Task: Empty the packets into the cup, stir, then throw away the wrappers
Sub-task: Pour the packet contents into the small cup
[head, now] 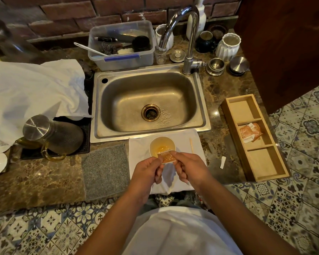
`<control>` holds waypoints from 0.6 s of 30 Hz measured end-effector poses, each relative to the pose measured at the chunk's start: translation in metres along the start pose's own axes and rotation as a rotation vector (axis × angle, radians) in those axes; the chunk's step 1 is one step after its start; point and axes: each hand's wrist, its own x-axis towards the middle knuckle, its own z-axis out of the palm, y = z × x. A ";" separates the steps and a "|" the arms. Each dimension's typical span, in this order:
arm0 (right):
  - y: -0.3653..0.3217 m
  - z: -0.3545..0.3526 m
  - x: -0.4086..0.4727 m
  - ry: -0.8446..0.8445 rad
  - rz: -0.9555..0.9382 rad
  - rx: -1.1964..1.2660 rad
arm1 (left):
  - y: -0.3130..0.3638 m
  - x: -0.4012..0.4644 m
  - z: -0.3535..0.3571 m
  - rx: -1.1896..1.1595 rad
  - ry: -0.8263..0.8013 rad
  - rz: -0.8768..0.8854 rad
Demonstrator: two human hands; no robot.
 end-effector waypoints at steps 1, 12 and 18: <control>0.000 -0.001 0.000 -0.020 -0.004 0.000 | 0.000 0.000 -0.001 -0.002 -0.004 -0.004; -0.006 0.001 0.002 -0.025 0.000 -0.045 | 0.004 0.003 -0.002 -0.042 0.017 -0.054; -0.008 0.001 -0.003 -0.046 -0.051 -0.058 | 0.005 0.004 -0.005 -0.024 0.041 -0.059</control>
